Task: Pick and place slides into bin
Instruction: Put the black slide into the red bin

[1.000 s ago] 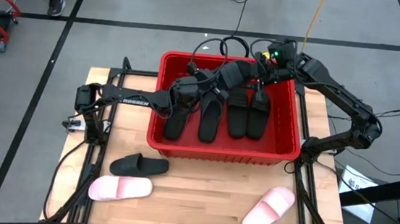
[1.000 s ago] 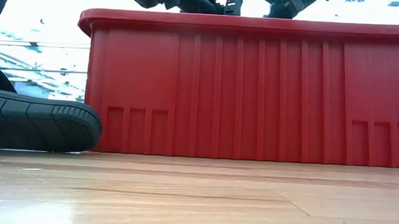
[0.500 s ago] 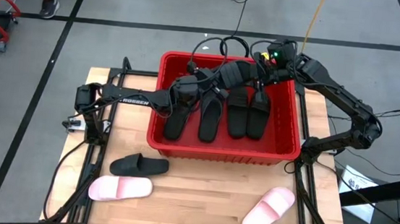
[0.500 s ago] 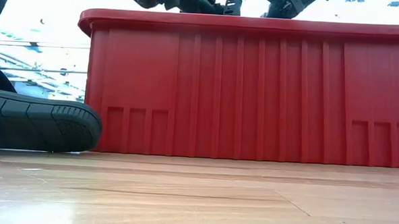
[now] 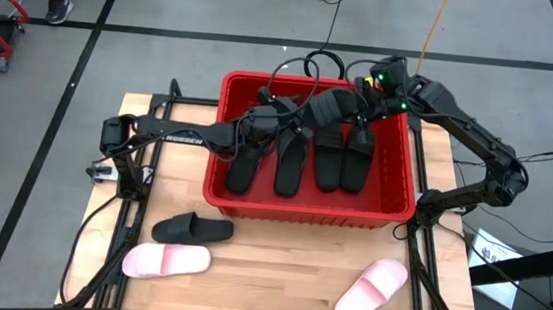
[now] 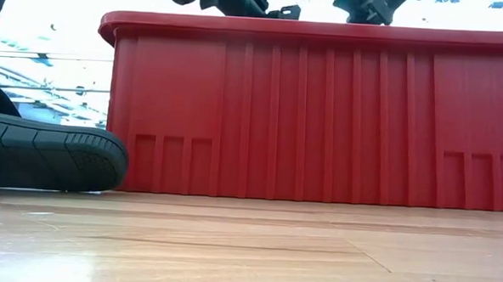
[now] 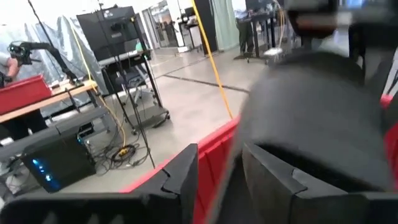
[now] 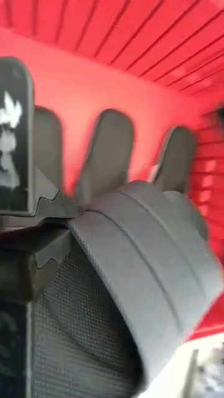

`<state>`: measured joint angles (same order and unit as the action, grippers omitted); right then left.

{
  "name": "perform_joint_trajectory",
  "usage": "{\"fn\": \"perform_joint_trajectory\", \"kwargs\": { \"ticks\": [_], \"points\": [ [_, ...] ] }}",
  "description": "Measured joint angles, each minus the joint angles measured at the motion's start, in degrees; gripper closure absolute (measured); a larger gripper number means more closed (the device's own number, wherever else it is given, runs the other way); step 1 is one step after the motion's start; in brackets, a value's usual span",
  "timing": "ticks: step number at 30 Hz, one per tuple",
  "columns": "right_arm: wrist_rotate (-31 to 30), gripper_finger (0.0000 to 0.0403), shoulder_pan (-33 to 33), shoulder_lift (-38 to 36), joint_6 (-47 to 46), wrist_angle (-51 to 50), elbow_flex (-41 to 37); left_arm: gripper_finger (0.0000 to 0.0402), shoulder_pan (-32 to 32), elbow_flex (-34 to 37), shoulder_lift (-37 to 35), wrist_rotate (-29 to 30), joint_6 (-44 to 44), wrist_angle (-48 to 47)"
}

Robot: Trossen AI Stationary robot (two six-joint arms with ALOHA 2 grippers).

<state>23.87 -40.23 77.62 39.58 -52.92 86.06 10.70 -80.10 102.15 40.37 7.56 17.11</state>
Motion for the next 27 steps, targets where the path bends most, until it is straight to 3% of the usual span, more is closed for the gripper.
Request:
{"fn": "perform_joint_trajectory", "kwargs": {
  "ticks": [8, 16, 27],
  "points": [
    [-1.4, 0.0402, -2.2, -0.3, 0.7, -9.4, 1.6, 0.0265, 0.0, 0.0, -2.6, -0.1, -3.6, -6.1],
    [-1.3, 0.0402, -2.0, -0.3, 4.6, -22.3, 5.8, 0.0265, 0.1, -0.1, -4.7, -0.3, -3.5, -6.9],
    [-1.2, 0.0403, -1.3, 0.0, 3.0, -32.2, 11.0, 0.0265, 0.2, -0.1, -4.9, -3.0, -3.7, -7.0]
  ]
}}
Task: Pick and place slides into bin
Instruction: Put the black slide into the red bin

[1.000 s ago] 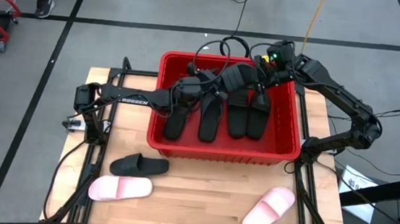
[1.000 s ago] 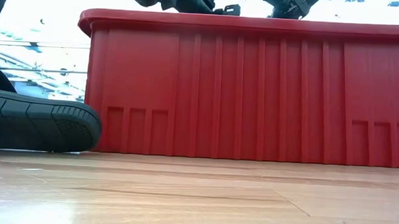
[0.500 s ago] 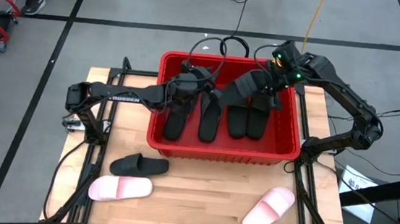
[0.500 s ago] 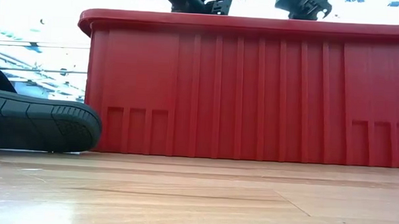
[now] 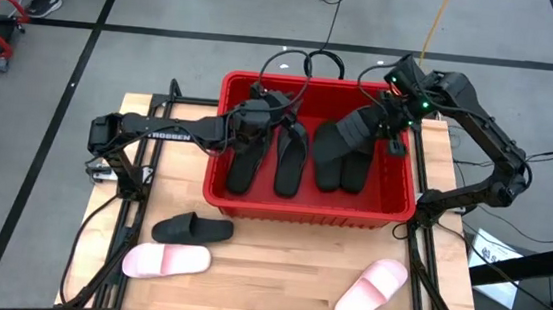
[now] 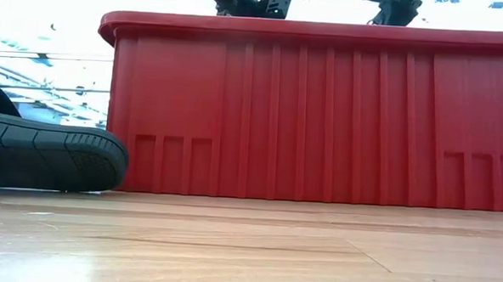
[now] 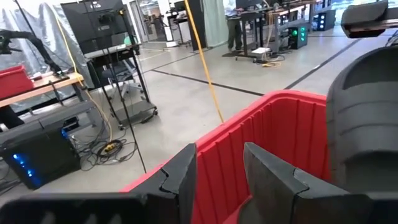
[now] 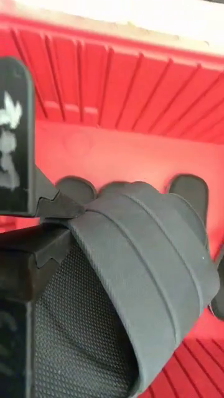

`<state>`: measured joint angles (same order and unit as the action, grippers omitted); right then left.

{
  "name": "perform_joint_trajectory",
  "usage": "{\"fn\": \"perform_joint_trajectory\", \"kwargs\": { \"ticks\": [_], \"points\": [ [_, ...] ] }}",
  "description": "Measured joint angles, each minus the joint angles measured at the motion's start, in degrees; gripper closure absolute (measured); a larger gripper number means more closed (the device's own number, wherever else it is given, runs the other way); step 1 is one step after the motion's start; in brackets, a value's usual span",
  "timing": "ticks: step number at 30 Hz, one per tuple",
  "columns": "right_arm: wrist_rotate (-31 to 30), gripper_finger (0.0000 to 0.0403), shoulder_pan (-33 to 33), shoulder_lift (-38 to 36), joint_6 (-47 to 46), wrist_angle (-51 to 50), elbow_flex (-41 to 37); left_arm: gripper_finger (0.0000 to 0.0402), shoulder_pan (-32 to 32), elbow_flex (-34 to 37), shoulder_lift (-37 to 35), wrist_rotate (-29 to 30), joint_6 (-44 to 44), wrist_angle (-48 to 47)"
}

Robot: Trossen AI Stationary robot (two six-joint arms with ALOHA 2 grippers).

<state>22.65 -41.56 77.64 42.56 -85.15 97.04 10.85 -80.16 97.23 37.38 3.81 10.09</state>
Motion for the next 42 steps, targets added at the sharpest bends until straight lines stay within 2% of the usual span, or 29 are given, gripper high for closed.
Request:
{"fn": "perform_joint_trajectory", "kwargs": {
  "ticks": [5, 11, 17, 25, 35, 42],
  "points": [
    [-0.1, 0.0403, 1.8, 1.4, 2.3, -4.2, 0.9, 0.0266, 0.0, 0.0, 0.0, -0.1, 0.0, 0.0],
    [-0.1, 0.0403, 4.0, 3.6, 12.1, -4.8, 0.8, 0.0266, 0.0, 0.0, 0.0, -0.1, -1.0, 0.0],
    [-0.6, 0.0403, 4.0, 7.1, 18.7, -4.7, 0.8, 0.0265, 0.0, 0.0, 0.0, -0.1, -2.9, 0.0],
    [-2.1, 0.0402, 4.1, 9.8, 33.1, -4.6, 0.7, 0.0265, 0.0, 0.0, 0.1, -0.1, -2.6, 0.0],
    [-3.6, 0.0400, 4.0, 10.3, 36.3, 2.4, -5.0, 0.0266, 0.0, 0.0, 0.1, -0.1, -2.7, 0.0],
    [-7.8, 0.0400, 3.9, 10.3, 37.3, 3.0, -9.9, 0.0265, 0.0, 0.0, 0.1, 0.0, -2.6, 0.0]
  ]
}}
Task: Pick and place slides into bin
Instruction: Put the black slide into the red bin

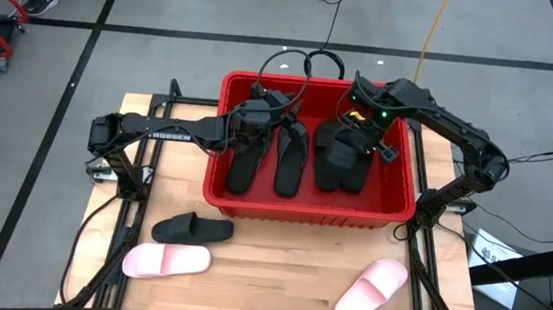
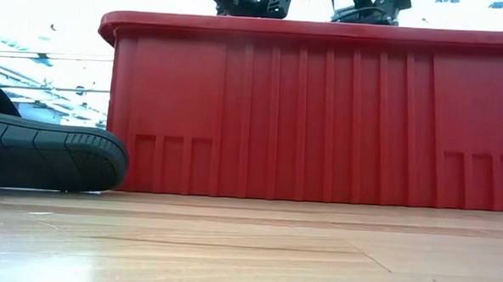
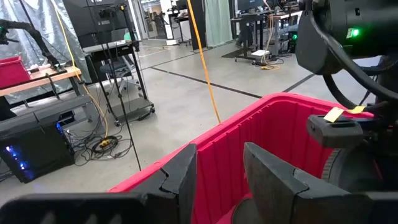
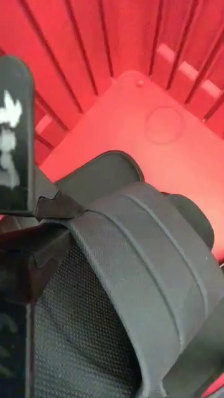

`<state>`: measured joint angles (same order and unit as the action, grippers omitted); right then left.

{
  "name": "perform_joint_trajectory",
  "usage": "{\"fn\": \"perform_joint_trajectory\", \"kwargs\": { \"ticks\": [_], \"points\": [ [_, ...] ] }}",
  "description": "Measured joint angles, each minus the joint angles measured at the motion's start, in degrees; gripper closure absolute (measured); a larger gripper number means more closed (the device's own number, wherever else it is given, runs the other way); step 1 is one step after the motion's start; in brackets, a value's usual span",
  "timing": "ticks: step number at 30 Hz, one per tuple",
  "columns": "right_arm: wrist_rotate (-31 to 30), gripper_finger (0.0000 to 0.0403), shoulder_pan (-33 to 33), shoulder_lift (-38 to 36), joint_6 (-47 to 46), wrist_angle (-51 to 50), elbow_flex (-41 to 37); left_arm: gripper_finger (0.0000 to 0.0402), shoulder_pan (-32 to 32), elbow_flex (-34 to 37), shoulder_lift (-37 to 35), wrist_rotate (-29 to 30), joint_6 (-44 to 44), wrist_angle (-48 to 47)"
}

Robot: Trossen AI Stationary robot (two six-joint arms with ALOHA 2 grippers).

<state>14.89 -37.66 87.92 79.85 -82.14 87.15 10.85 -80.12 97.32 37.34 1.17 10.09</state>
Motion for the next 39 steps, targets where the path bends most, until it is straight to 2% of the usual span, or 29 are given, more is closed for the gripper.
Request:
{"fn": "perform_joint_trajectory", "kwargs": {
  "ticks": [4, 12, 16, 28, 33, 39],
  "points": [
    [-0.4, 0.0399, -0.2, 0.0, 1.8, 3.6, -0.8, 0.0265, 0.0, 0.0, 0.0, 0.0, 0.0, 0.0],
    [-7.2, 0.0399, -0.1, 0.0, 3.8, 10.8, -3.2, 0.0265, 0.0, 0.0, 0.0, 0.0, 0.0, 0.0],
    [-7.5, 0.0399, -0.1, 0.0, 5.3, 13.0, -3.6, 0.0265, 0.0, 0.0, 0.0, 0.0, 0.0, 0.0],
    [-8.4, 0.0399, 0.6, -3.5, 4.5, 4.4, 0.4, 0.0266, 0.2, 0.0, 0.0, 0.0, 0.0, 0.0],
    [-7.1, 0.0400, 0.7, -3.6, 3.4, 1.3, 1.4, 0.0265, 0.3, 0.0, 0.0, 0.0, 0.0, 0.0],
    [-4.1, 0.0400, 0.7, -2.9, 4.9, 2.4, 1.4, 0.0266, 0.6, 0.0, 0.0, 0.0, 0.0, 0.0]
  ]
}}
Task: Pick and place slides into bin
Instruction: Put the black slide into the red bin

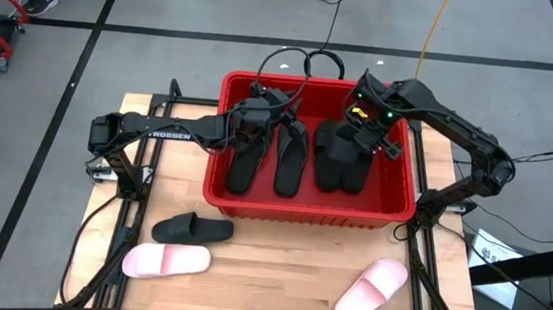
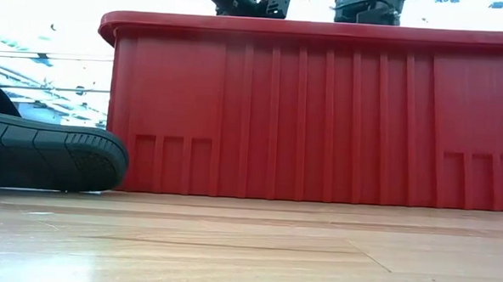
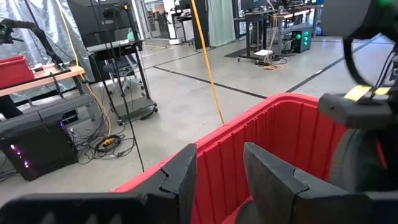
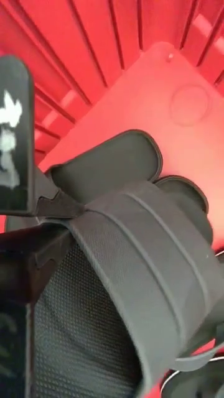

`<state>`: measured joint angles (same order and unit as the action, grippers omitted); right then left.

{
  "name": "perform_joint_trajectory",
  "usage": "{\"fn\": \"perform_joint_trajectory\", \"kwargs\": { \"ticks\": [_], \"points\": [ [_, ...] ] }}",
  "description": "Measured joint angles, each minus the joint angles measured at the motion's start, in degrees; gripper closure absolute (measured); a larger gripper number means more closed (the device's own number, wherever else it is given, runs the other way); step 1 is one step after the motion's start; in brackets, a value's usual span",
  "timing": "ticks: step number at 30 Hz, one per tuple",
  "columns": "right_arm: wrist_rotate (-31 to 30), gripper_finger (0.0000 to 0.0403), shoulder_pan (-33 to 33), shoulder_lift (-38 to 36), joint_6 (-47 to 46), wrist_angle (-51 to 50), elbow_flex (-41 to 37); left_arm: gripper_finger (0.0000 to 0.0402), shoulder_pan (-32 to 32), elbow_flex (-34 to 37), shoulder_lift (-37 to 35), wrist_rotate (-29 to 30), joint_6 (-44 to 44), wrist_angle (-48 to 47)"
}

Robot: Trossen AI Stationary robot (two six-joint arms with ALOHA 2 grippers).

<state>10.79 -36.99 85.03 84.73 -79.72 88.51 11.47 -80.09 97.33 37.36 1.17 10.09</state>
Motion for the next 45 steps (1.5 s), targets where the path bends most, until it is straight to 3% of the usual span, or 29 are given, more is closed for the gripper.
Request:
{"fn": "perform_joint_trajectory", "kwargs": {
  "ticks": [18, 25, 32, 39, 45],
  "points": [
    [-4.0, 0.0400, -0.1, 6.7, 1.0, 6.2, 0.0, 0.0266, 0.1, 0.0, 0.0, -1.1, 0.0, -0.2],
    [-12.5, 0.0400, 0.0, 9.7, 1.9, 9.0, 0.0, 0.0266, 0.1, 0.0, 0.0, -1.6, 0.0, -1.1],
    [-12.3, 0.0399, 0.0, 9.7, 3.0, 13.7, 0.0, 0.0266, 0.1, 0.0, 0.0, -1.7, 0.0, -1.4],
    [-12.5, 0.0399, 0.0, 9.8, 0.2, 10.1, 0.0, 0.0266, 0.1, 0.0, 0.0, -1.7, 0.1, -1.4],
    [-12.4, 0.0399, -0.1, 10.5, -4.7, 13.5, 0.0, 0.0266, 0.1, 0.0, 0.0, -2.8, 0.1, -1.4]
  ]
}}
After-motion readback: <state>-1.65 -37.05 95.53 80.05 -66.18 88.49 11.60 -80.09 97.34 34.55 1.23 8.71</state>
